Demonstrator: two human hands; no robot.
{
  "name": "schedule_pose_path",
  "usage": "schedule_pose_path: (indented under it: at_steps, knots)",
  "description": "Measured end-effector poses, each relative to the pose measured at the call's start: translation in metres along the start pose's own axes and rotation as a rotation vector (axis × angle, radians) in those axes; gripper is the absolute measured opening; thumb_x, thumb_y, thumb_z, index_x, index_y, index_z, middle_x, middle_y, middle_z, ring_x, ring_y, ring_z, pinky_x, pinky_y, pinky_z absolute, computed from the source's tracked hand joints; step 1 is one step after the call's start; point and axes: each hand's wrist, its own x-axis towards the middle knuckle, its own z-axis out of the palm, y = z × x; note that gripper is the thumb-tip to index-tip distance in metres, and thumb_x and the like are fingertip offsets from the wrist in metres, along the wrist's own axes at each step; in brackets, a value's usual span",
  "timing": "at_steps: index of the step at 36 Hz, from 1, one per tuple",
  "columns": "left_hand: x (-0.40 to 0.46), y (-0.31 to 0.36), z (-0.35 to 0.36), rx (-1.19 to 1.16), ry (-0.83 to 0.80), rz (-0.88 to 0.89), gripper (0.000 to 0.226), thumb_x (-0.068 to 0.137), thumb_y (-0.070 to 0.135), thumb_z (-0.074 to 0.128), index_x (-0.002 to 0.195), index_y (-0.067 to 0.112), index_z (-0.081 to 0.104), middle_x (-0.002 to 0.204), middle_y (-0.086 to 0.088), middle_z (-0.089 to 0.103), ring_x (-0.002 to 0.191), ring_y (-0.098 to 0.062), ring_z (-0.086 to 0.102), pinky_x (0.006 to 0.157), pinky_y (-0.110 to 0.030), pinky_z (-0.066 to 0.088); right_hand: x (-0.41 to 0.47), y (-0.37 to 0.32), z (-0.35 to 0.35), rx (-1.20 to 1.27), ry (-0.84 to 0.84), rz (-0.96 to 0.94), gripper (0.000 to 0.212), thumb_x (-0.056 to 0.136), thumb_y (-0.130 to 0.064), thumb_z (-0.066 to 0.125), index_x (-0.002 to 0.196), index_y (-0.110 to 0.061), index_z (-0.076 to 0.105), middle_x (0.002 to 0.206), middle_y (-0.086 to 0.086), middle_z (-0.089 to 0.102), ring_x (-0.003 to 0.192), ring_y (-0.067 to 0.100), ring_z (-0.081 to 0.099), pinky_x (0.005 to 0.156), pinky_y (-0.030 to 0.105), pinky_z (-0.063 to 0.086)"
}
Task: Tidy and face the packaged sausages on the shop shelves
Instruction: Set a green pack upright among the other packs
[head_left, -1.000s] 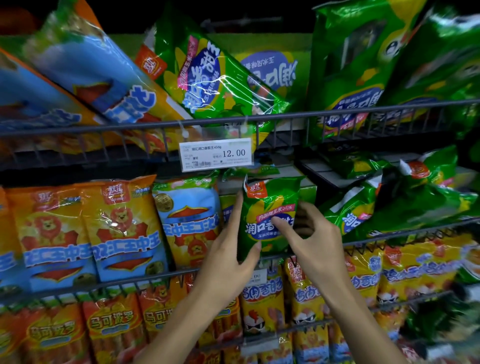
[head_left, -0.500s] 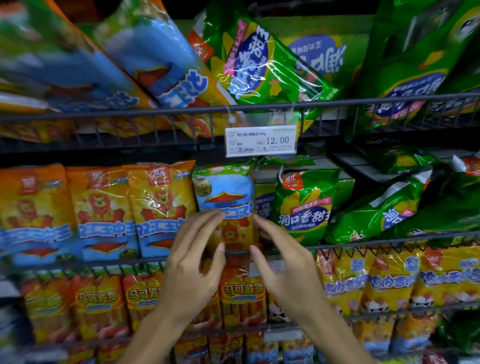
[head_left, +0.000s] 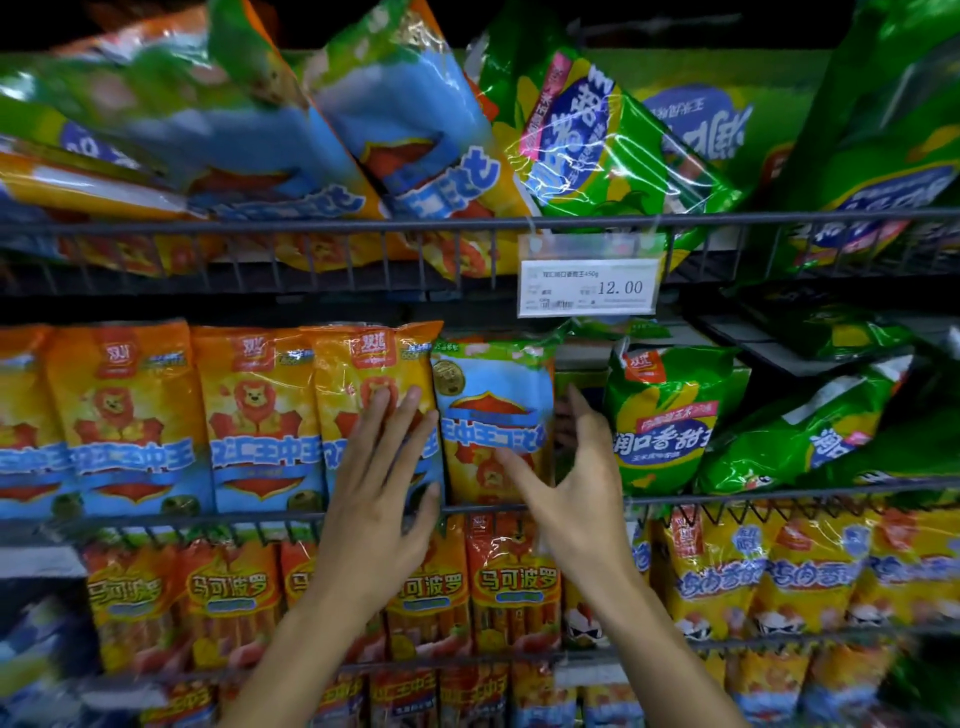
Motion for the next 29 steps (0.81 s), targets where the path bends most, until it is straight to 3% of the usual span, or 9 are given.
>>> schedule_pose_path:
  at_steps: [4, 7, 11, 14, 18, 21, 24, 27, 29]
  knots:
    - [0.0, 0.001, 0.0, -0.025, 0.012, -0.011, 0.067, 0.101, 0.026, 0.056, 0.161, 0.016, 0.029, 0.172, 0.002, 0.013, 0.16, -0.025, 0.006, 0.128, -0.048, 0.012, -0.001, 0.004, 0.0, -0.021, -0.03, -0.044, 0.058, 0.089, -0.044, 0.076, 0.139, -0.024, 0.054, 0.125, -0.011, 0.052, 0.117, 0.001, 0.052, 0.097, 0.018, 0.047]
    - [0.0, 0.001, -0.001, -0.049, 0.005, -0.016, 0.068, 0.101, 0.025, 0.057, 0.161, 0.017, 0.028, 0.172, 0.003, 0.012, 0.16, -0.024, 0.005, 0.129, -0.046, 0.01, 0.0, 0.006, -0.002, 0.046, -0.146, 0.007, 0.055, 0.087, -0.045, 0.077, 0.133, -0.031, 0.053, 0.118, -0.024, 0.063, 0.109, -0.011, 0.058, 0.088, 0.01, 0.047]
    - [-0.001, 0.0, -0.003, -0.111, -0.009, -0.025, 0.07, 0.102, 0.019, 0.064, 0.161, 0.019, 0.027, 0.172, 0.006, 0.013, 0.16, -0.021, 0.004, 0.129, -0.046, 0.009, 0.002, 0.007, -0.004, 0.08, -0.146, 0.011, 0.05, 0.084, -0.036, 0.083, 0.126, -0.02, 0.061, 0.107, -0.021, 0.071, 0.097, -0.005, 0.067, 0.082, 0.026, 0.058]
    - [-0.003, 0.0, -0.006, -0.195, -0.023, -0.06, 0.073, 0.1, 0.019, 0.066, 0.161, 0.022, 0.027, 0.171, 0.011, 0.014, 0.16, -0.017, 0.004, 0.13, -0.039, 0.008, -0.004, 0.003, -0.003, 0.14, -0.065, -0.027, 0.044, 0.083, -0.026, 0.085, 0.12, -0.019, 0.064, 0.099, -0.018, 0.072, 0.089, -0.004, 0.068, 0.074, 0.024, 0.054]
    - [-0.004, 0.001, -0.013, -0.336, -0.024, -0.104, 0.073, 0.1, 0.017, 0.066, 0.161, 0.025, 0.027, 0.17, 0.018, 0.013, 0.159, -0.012, 0.005, 0.128, -0.025, 0.008, -0.02, -0.007, -0.004, 0.261, 0.068, -0.14, 0.044, 0.085, -0.021, 0.081, 0.125, -0.016, 0.064, 0.108, -0.015, 0.071, 0.102, 0.005, 0.069, 0.086, 0.028, 0.057]
    - [-0.009, 0.007, -0.017, -0.438, -0.007, -0.159, 0.071, 0.101, 0.018, 0.065, 0.16, 0.029, 0.028, 0.168, 0.021, 0.015, 0.158, -0.006, 0.008, 0.126, -0.027, 0.017, -0.029, -0.017, -0.012, 0.318, 0.138, -0.243, 0.036, 0.084, -0.024, 0.079, 0.116, -0.021, 0.062, 0.103, -0.022, 0.069, 0.099, 0.004, 0.069, 0.085, 0.027, 0.057]
    - [-0.014, 0.019, -0.024, -0.547, 0.021, -0.268, 0.065, 0.102, 0.026, 0.062, 0.158, 0.037, 0.031, 0.164, 0.024, 0.025, 0.154, 0.0, 0.018, 0.122, -0.03, 0.025, -0.041, -0.028, -0.017, 0.434, 0.165, -0.274, 0.045, 0.084, -0.011, 0.075, 0.122, -0.026, 0.056, 0.113, -0.029, 0.068, 0.111, 0.001, 0.067, 0.093, 0.02, 0.054]
    - [-0.022, 0.034, -0.034, -0.692, 0.04, -0.367, 0.059, 0.101, 0.04, 0.062, 0.154, 0.043, 0.036, 0.156, 0.028, 0.039, 0.145, 0.003, 0.036, 0.114, -0.028, 0.038, -0.058, -0.033, -0.018, 0.584, 0.174, -0.208, 0.05, 0.083, -0.007, 0.071, 0.129, -0.017, 0.056, 0.116, -0.024, 0.071, 0.114, 0.003, 0.067, 0.094, 0.018, 0.053]
    - [-0.027, 0.047, -0.04, -0.846, 0.098, -0.464, 0.06, 0.098, 0.039, 0.066, 0.151, 0.043, 0.04, 0.148, 0.031, 0.048, 0.139, 0.005, 0.045, 0.107, -0.021, 0.046, -0.07, -0.03, -0.016, 0.671, 0.199, -0.127, 0.055, 0.082, -0.007, 0.071, 0.134, -0.004, 0.055, 0.117, -0.015, 0.073, 0.113, 0.006, 0.069, 0.093, 0.018, 0.054]
